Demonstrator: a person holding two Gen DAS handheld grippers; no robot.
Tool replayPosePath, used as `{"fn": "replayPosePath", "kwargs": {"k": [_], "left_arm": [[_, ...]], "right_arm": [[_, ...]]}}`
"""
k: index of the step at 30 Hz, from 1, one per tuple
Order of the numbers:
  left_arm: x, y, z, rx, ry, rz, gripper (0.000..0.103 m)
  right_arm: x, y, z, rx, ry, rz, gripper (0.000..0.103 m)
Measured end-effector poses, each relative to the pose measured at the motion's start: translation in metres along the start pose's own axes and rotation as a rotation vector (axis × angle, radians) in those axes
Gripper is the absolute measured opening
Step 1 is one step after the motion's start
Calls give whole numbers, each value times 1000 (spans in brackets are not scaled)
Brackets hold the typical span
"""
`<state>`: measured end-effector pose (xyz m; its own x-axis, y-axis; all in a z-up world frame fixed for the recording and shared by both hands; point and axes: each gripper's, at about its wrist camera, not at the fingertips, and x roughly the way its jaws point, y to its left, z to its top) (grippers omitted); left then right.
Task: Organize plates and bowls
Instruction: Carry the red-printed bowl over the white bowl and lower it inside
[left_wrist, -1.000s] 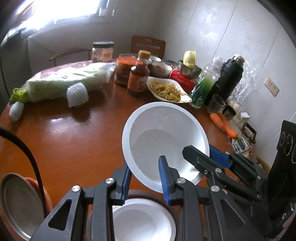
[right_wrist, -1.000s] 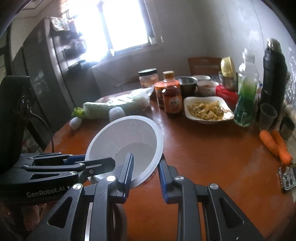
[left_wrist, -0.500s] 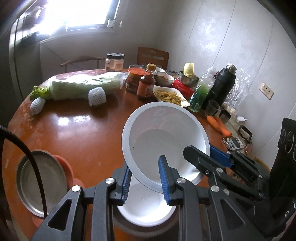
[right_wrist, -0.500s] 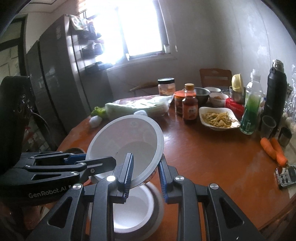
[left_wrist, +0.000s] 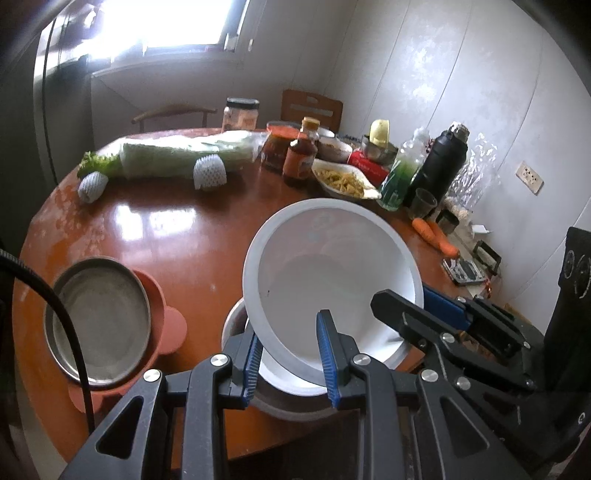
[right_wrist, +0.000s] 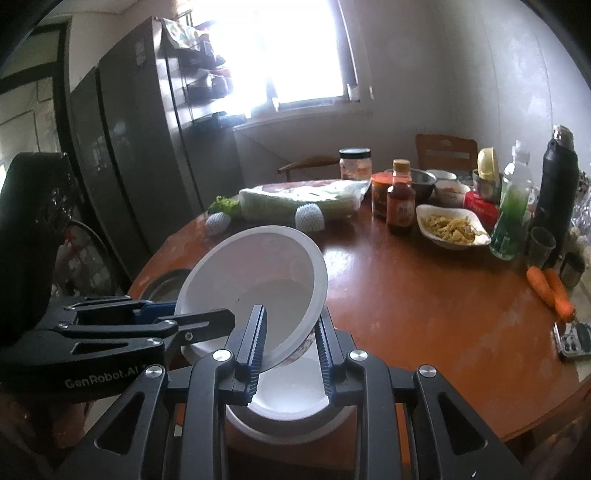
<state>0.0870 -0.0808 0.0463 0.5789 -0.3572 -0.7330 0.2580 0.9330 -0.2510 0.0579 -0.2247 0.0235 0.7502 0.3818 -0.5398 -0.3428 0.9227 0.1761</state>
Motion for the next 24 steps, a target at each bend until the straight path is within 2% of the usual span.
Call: {"fn": "replayPosePath", "kwargs": {"k": [24], "left_arm": [[29,-5,-24,12,61,68,28]], "right_arm": [[19,-11,-27,19,84,4,28]]}}
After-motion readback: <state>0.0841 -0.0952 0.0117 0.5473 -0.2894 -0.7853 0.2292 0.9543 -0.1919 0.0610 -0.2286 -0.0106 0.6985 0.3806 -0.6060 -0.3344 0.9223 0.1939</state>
